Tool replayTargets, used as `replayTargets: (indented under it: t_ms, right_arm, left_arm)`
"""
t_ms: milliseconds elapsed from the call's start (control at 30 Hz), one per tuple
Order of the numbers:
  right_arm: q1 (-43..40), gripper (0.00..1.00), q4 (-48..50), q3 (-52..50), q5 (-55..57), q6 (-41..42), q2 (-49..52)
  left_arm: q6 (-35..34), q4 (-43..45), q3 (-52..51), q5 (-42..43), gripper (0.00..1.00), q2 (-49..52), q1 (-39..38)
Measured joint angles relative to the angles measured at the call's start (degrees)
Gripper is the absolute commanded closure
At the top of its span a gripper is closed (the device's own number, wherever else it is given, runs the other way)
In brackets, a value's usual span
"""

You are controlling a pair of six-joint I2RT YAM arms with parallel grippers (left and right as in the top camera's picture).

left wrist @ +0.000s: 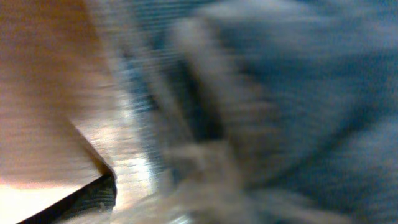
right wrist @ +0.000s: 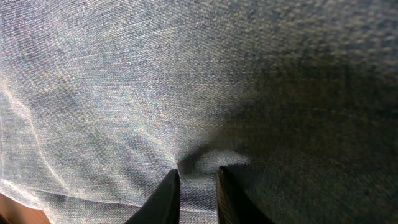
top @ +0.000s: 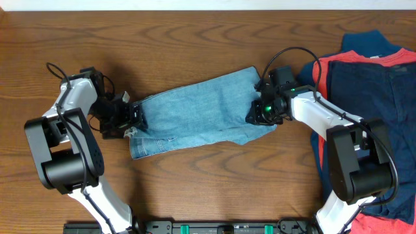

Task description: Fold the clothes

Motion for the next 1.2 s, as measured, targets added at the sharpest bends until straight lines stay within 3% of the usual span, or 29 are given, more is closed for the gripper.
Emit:
replayTargets:
  t_ms: [100, 300, 467, 600, 867, 1033, 1200]
  right_arm:
    - [0.0, 0.81, 0.0, 0.0, 0.0, 0.1, 0.0]
    - [0.0, 0.83, 0.1, 0.0, 0.0, 0.2, 0.0]
    - [0.0, 0.86, 0.0, 0.0, -0.2, 1.0, 0.0]
    - [0.0, 0.86, -1.2, 0.0, -0.5, 1.1, -0.1]
    - [-0.2, 0.85, -6.1, -0.4, -0.8, 1.2, -9.9]
    - [-2.4, 0.85, -6.4, -0.3, -0.9, 1.2, -18.7]
    - [-4.5, 0.85, -7.3, -0.3, -0.6, 1.2, -20.3]
  left_arm:
    - [2.9, -0.1, 0.2, 6.0, 0.29, 1.0, -0.5]
    - [7.0, 1.0, 0.0, 10.2, 0.93, 3.6, -2.6]
    - [8.2, -1.0, 0.0, 11.6, 0.94, 4.0, -2.7]
    - [8.0, -9.4, 1.8, 11.4, 0.94, 4.5, -1.7]
    - [6.2, -25.8, 20.1, 8.5, 0.94, 0.2, 2.6]
    - [2.7, -26.7, 29.2, 2.6, 0.94, -9.3, 0.7]
    - [-2.6, -26.2, 30.6, -5.3, 0.94, -13.6, -6.8]
